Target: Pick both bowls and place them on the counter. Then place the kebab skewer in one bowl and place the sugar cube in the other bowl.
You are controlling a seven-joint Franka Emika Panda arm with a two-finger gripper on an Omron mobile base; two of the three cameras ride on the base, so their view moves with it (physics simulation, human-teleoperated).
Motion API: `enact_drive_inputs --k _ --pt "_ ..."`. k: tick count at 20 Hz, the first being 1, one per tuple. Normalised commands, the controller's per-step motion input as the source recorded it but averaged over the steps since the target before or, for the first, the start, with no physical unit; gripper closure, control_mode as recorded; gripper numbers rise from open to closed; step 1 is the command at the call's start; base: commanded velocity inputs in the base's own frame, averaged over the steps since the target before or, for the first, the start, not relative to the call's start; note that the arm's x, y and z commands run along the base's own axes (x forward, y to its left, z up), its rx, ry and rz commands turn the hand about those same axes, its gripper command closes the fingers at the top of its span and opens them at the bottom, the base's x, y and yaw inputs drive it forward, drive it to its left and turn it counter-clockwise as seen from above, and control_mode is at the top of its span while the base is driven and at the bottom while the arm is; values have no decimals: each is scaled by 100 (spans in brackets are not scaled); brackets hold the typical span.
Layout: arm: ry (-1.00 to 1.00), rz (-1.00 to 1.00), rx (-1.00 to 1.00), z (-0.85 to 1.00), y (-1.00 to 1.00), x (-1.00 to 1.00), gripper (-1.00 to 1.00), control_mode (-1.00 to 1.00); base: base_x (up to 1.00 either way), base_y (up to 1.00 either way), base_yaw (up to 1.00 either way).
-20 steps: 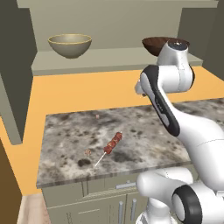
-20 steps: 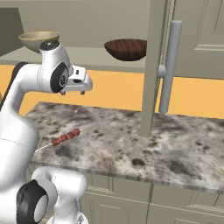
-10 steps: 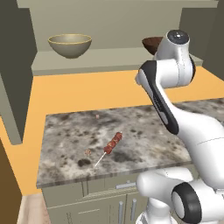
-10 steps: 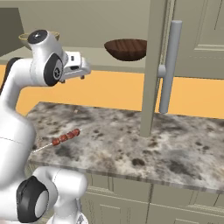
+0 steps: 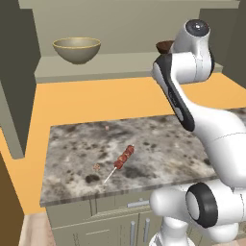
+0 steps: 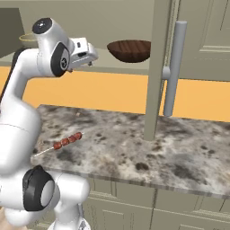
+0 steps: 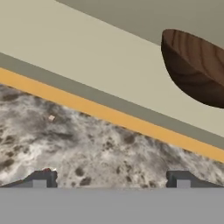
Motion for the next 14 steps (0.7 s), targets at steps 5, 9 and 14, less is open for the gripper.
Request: enact_drive_inputs --k 5,9,14 --pt "-11 4 -1 12 -26 38 -100 -100 0 0 0" --pt "-12 2 -3 20 -16 30 -100 -100 0 0 0" --pt "-11 0 -13 23 -13 11 -100 -100 0 0 0"
